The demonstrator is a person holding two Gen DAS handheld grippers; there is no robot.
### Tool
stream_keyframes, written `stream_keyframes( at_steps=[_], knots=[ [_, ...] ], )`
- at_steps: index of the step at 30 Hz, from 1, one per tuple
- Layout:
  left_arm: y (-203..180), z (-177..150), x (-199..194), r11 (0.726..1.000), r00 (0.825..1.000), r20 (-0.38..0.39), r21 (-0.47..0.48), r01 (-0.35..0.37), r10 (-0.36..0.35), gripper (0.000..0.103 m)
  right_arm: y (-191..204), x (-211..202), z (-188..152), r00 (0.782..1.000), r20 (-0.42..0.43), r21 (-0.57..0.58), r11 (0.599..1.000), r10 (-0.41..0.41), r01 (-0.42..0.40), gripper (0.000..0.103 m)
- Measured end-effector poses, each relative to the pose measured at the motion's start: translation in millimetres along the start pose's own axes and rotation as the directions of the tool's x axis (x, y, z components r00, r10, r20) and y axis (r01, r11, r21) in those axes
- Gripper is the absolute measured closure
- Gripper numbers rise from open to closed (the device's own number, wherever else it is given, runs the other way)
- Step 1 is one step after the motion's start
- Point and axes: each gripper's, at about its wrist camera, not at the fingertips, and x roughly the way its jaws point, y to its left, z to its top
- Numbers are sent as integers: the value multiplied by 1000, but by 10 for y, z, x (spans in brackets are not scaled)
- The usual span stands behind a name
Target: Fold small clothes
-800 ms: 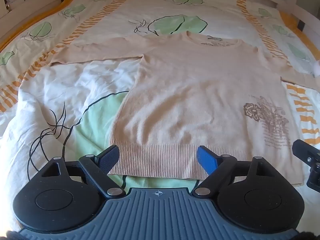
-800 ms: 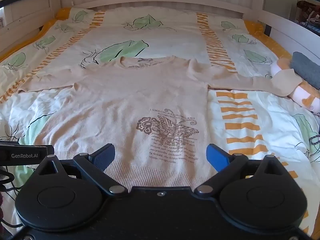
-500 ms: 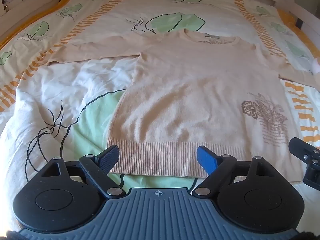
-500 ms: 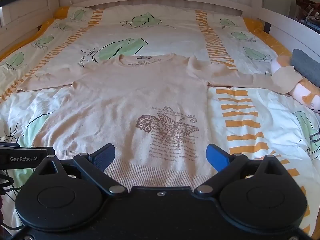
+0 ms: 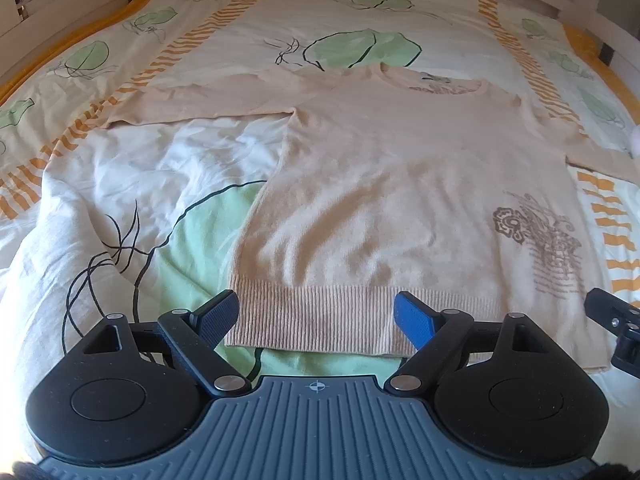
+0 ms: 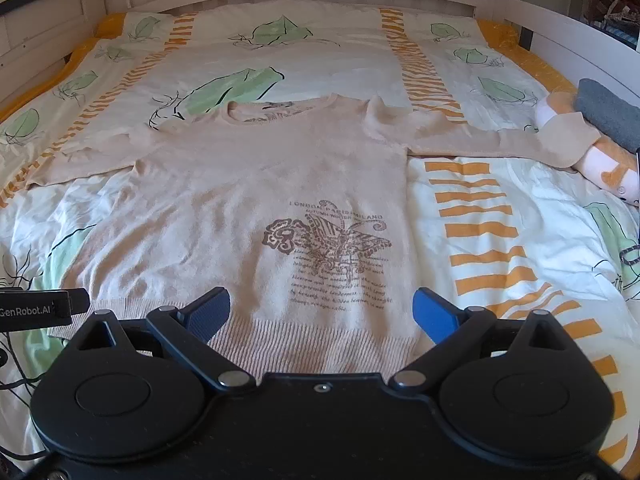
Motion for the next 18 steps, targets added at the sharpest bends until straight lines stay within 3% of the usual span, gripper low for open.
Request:
stream_keyframes(
  at_steps=[18],
  knots=[
    [-32, -36, 41, 1000, 1000, 1, 21, 8, -8, 18, -17, 39, -6, 1000, -5, 29, 1000, 9, -9, 5]
  ],
)
